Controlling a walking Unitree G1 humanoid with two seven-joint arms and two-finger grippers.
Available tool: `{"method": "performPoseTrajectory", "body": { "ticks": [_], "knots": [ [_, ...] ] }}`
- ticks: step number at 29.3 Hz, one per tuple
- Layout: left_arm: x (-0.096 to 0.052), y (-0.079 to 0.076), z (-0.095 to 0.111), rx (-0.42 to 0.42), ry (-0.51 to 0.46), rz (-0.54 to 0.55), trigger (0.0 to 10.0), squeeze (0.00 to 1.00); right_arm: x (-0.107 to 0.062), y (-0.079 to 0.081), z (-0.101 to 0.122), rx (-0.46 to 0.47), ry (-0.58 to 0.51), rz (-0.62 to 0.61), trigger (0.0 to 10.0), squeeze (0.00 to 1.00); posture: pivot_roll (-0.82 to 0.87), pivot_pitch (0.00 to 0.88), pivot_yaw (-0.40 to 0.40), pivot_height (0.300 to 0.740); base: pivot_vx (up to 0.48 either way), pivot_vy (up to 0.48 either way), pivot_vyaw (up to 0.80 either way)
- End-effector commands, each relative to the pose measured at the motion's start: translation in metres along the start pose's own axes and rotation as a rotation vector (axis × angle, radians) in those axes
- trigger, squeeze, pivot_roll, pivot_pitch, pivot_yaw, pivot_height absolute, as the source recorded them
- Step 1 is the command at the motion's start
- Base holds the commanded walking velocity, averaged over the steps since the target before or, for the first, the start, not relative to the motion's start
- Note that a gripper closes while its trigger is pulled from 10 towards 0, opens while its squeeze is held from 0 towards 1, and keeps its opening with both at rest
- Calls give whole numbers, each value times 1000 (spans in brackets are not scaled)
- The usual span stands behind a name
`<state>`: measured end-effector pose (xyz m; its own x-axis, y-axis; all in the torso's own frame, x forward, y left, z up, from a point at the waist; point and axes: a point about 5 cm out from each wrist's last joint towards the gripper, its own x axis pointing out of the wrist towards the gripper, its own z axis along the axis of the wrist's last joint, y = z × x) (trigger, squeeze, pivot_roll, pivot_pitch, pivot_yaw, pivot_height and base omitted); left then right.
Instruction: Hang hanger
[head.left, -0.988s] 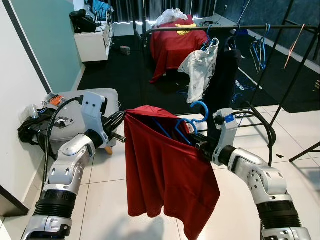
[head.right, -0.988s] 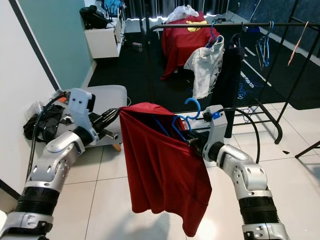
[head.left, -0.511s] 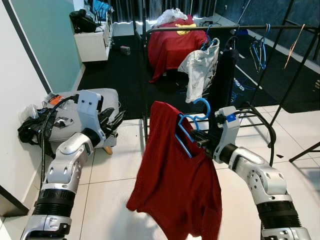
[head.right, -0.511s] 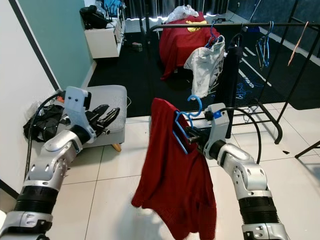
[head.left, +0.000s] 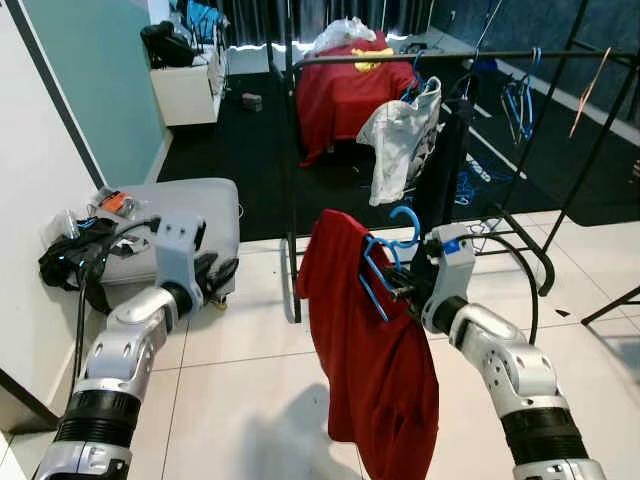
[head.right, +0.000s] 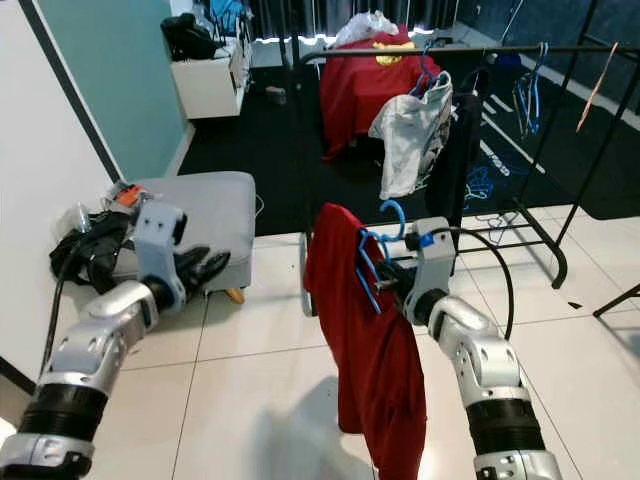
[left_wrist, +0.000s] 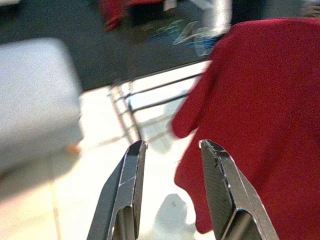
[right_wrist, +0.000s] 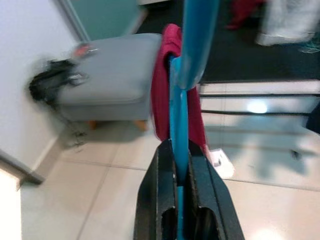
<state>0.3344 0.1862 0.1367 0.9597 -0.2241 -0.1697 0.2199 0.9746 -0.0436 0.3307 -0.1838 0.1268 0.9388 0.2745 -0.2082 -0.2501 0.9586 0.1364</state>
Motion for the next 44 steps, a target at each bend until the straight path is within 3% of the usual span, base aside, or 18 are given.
{"method": "performPoseTrajectory", "body": {
  "ticks": [1,5,11,16,22,26,31,44],
  "knots": [
    [-4,-9,-24,-25,79,47,10000,0,0,-10,-3,-7,-34,-156,10000,0,-33,1,32,740,0,0,0],
    [-6,-19,-27,-6,71,47,10000,0,-2,-9,-7,-20,-44,-185,10000,0,-37,0,21,740,0,0,0],
    [-4,-25,-12,-6,1,55,10000,0,7,14,-16,-53,19,-21,10000,0,-7,0,-44,740,0,0,0],
    [-8,-29,-12,43,7,51,10000,0,15,24,-20,-78,42,16,10000,0,8,0,-63,740,0,0,0],
    [-16,-28,-12,21,-2,105,10000,0,22,21,-12,-38,7,-29,10000,0,11,0,-61,740,0,0,0],
    [-16,-29,-10,55,-23,134,10000,0,23,15,-3,-58,-21,-28,10000,0,18,0,-76,740,0,0,0],
    [-12,-30,0,29,-68,116,10000,0,25,11,11,-108,-68,-13,10000,0,16,0,-60,740,0,0,0],
    [-5,-36,15,-10,-119,89,10000,0,24,8,37,-69,-192,-6,10000,0,-7,0,-59,740,61,0,0]
  ]
}}
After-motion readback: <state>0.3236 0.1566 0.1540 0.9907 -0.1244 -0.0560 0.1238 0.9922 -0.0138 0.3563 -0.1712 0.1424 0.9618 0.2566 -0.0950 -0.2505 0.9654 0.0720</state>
